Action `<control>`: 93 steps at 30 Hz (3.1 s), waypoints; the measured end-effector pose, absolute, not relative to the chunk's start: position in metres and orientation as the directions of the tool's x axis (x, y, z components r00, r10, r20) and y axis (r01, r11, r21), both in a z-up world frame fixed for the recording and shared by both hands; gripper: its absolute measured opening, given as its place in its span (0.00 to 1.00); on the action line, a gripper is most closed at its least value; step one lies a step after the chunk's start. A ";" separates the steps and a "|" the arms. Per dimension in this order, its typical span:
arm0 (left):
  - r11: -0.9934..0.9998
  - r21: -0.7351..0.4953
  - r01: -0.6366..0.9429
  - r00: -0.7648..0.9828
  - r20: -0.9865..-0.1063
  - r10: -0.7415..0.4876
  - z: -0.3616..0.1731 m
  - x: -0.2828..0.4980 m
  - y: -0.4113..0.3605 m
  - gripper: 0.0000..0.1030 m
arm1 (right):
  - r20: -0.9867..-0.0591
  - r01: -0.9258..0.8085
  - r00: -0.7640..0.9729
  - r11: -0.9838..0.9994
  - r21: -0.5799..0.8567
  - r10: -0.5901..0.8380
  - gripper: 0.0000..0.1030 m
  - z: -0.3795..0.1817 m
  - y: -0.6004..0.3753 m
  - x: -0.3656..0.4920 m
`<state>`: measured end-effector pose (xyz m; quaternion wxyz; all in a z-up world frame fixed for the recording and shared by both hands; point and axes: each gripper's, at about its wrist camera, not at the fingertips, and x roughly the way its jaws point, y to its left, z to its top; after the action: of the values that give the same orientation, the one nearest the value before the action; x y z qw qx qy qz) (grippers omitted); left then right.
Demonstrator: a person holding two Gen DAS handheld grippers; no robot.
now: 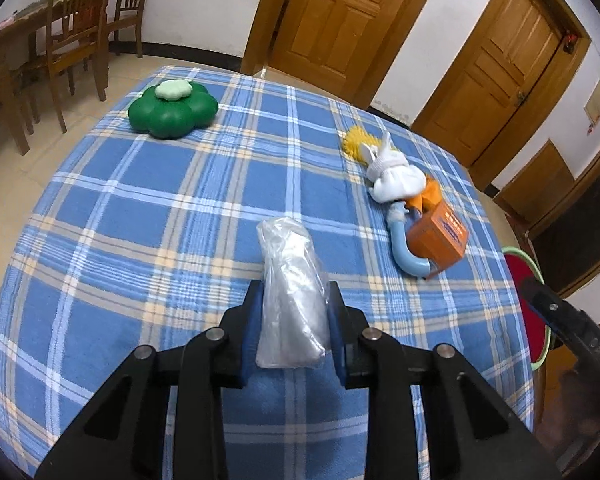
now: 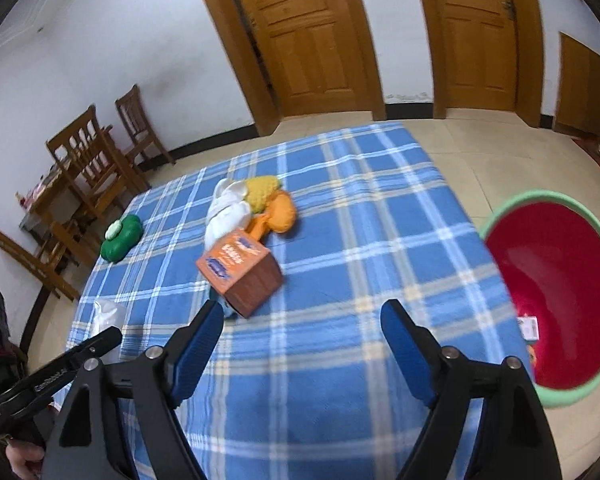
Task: Collect trash
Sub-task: 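Grasp the orange printed box with the right tool while the left tool holds the plastic bag, then carry the plastic bag and orange box in both tools over the red bucket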
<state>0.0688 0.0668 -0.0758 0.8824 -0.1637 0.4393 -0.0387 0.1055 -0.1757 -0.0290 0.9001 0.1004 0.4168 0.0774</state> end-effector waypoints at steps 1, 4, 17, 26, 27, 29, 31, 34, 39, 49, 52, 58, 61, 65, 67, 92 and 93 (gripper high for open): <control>0.942 -0.326 -0.077 0.614 -0.760 -0.213 -0.075 0.069 0.069 0.29 | -0.739 -0.063 0.635 0.969 0.239 0.223 0.81 -0.030 -0.171 0.110; 0.938 -0.336 -0.082 0.622 -0.753 -0.215 -0.073 0.070 0.073 0.29 | -0.748 -0.091 0.621 0.969 0.229 0.235 0.81 -0.034 -0.158 0.124; 0.924 -0.367 -0.103 0.617 -0.753 -0.230 -0.083 0.075 0.085 0.29 | -0.770 -0.146 0.592 0.971 0.187 0.237 0.80 -0.051 -0.121 0.158; 0.916 -0.387 -0.108 0.614 -0.751 -0.245 -0.088 0.077 0.091 0.29 | -0.776 -0.142 0.590 0.974 0.175 0.225 0.37 -0.056 -0.120 0.165; 0.915 -0.388 -0.107 0.614 -0.750 -0.247 -0.088 0.077 0.091 0.29 | -0.777 -0.139 0.590 0.975 0.172 0.221 0.37 -0.056 -0.121 0.165; 0.914 -0.391 -0.107 0.612 -0.750 -0.249 -0.089 0.077 0.091 0.29 | -0.777 -0.133 0.591 0.976 0.170 0.216 0.33 -0.057 -0.123 0.165; 0.913 -0.393 -0.107 0.612 -0.750 -0.251 -0.089 0.078 0.091 0.29 | -0.776 -0.130 0.593 0.977 0.169 0.214 0.33 -0.057 -0.125 0.164; 0.913 -0.393 -0.108 0.612 -0.750 -0.251 -0.089 0.078 0.091 0.29 | -0.770 -0.121 0.603 0.978 0.169 0.208 0.37 -0.053 -0.127 0.163; 0.912 -0.395 -0.109 0.617 -0.747 -0.249 -0.088 0.078 0.091 0.29 | -0.739 -0.128 0.637 0.975 0.180 0.219 0.77 -0.042 -0.126 0.163; 0.908 -0.400 -0.127 0.623 -0.744 -0.240 -0.088 0.078 0.099 0.29 | -0.747 -0.133 0.638 0.982 0.133 0.187 0.76 -0.049 -0.102 0.178; 0.908 -0.398 -0.132 0.622 -0.746 -0.237 -0.090 0.079 0.100 0.29 | -0.749 -0.115 0.641 0.986 0.121 0.166 0.56 -0.050 -0.104 0.181; 0.908 -0.397 -0.134 0.621 -0.747 -0.235 -0.090 0.079 0.100 0.29 | -0.749 -0.094 0.640 0.985 0.147 0.173 0.55 -0.048 -0.115 0.179; 0.908 -0.398 -0.132 0.621 -0.747 -0.237 -0.090 0.078 0.100 0.29 | -0.739 -0.095 0.648 0.982 0.163 0.185 0.55 -0.042 -0.119 0.172; 0.908 -0.398 -0.131 0.622 -0.746 -0.237 -0.089 0.078 0.099 0.29 | -0.725 -0.102 0.661 0.980 0.170 0.195 0.55 -0.032 -0.124 0.159; 0.909 -0.396 -0.128 0.623 -0.745 -0.236 -0.087 0.077 0.097 0.29 | -0.721 -0.099 0.663 0.978 0.181 0.201 0.55 -0.028 -0.128 0.153; 0.911 -0.412 0.017 0.610 -0.717 -0.336 -0.053 0.064 0.034 0.29 | -0.654 0.041 0.745 0.968 0.246 0.134 0.55 0.012 -0.235 0.061; 0.911 -0.412 0.024 0.608 -0.717 -0.340 -0.052 0.063 0.030 0.29 | -0.650 0.049 0.748 0.968 0.248 0.129 0.55 0.012 -0.240 0.058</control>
<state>0.0635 0.0301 -0.0516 0.8777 -0.1839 0.4302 -0.1038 0.0584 -0.2396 0.0125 0.9265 0.1255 0.3540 0.0218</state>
